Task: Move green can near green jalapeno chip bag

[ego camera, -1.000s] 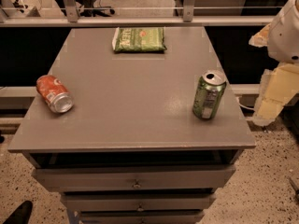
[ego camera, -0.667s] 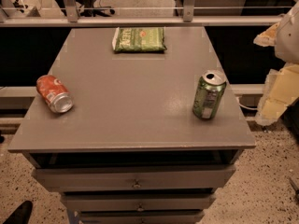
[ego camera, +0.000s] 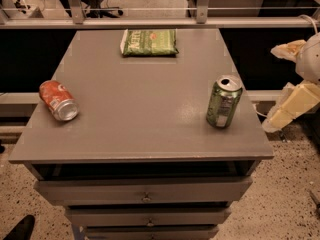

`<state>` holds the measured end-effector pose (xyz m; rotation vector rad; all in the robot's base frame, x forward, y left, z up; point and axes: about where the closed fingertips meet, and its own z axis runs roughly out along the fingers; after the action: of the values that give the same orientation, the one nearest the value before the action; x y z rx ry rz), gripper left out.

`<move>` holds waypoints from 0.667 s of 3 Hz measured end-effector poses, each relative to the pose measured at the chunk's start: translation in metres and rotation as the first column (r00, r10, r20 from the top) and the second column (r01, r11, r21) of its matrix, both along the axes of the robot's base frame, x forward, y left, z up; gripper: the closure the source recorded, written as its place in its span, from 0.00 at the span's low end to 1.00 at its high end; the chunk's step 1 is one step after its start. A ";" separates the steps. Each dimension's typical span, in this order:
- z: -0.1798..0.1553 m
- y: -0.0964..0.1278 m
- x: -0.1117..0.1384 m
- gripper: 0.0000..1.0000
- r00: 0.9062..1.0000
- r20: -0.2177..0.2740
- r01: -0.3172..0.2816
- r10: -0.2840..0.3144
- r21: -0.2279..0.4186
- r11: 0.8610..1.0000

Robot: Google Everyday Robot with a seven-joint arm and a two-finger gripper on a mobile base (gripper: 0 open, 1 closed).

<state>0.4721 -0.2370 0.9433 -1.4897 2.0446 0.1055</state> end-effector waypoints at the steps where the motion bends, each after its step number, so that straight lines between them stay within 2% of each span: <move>1: -0.013 0.006 0.028 0.00 0.998 0.061 -0.002 -0.008 0.159 0.987; 2: -0.027 0.016 0.051 0.00 0.996 0.081 0.002 -0.028 0.301 0.954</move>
Offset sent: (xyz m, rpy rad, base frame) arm 0.0824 0.0239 -0.0457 0.5103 -0.1130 -0.0415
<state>0.5230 -0.2205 0.9160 -1.2673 1.8747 0.3281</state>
